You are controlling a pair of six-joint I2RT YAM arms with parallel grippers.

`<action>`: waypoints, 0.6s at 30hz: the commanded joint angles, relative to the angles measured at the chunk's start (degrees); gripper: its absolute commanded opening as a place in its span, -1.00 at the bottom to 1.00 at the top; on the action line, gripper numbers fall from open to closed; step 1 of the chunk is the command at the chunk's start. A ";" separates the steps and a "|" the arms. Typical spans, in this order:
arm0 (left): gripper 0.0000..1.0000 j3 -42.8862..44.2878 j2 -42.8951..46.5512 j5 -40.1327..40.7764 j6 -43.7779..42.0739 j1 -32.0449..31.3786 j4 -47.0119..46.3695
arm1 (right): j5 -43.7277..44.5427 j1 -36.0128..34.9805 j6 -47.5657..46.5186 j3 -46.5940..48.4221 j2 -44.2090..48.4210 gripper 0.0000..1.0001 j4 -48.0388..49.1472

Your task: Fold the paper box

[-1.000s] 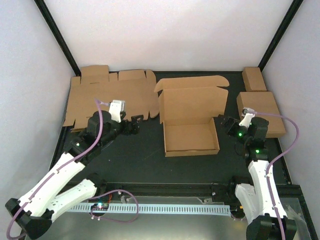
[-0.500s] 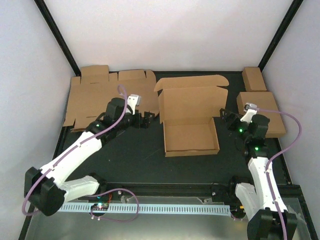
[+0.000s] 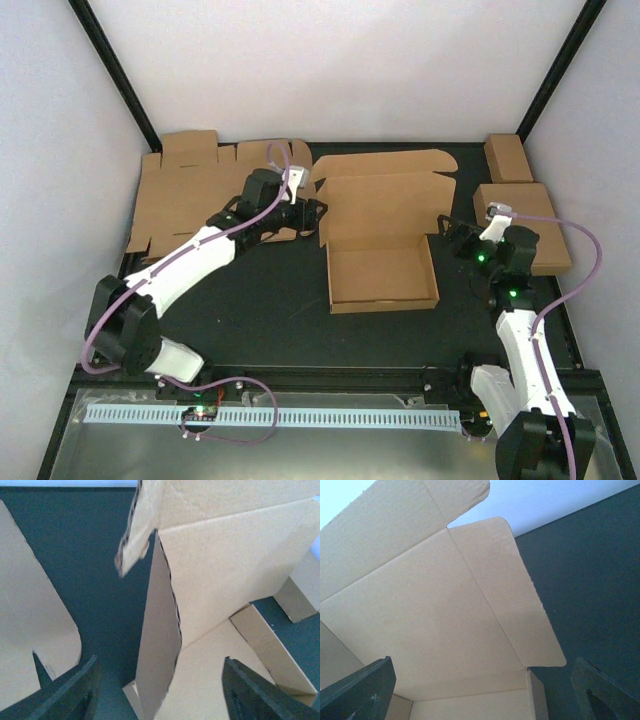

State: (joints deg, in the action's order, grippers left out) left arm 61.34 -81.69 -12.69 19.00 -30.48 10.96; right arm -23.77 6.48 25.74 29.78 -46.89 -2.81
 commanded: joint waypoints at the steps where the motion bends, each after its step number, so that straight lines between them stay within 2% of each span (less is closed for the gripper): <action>1: 0.25 5.63 -4.10 3.47 0.80 -0.86 -1.29 | -0.30 0.11 -1.04 1.62 -0.52 0.99 2.40; 3: -0.04 7.40 -5.89 4.63 0.80 -1.19 -0.14 | -0.20 0.09 -1.04 1.51 -0.57 1.00 2.63; 7: -0.85 10.41 -6.55 8.91 -0.83 -2.89 3.22 | 0.31 0.14 -1.48 1.57 -0.33 0.99 2.38; 8: -0.95 11.28 -6.06 10.58 -1.29 -3.44 4.86 | 0.55 0.18 -1.62 1.58 -0.19 0.99 2.29; 12: -0.97 11.47 -1.77 15.76 -5.15 -4.12 8.47 | 0.54 0.12 -2.18 1.38 0.46 0.99 2.30; 18: -0.97 11.76 3.98 16.42 -13.35 -3.53 16.59 | -2.27 0.07 -1.55 0.59 0.30 0.99 4.76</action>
State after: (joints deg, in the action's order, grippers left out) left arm 70.30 -82.19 0.64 12.10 -34.61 20.78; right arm -24.32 6.48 24.71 29.89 -46.94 -1.67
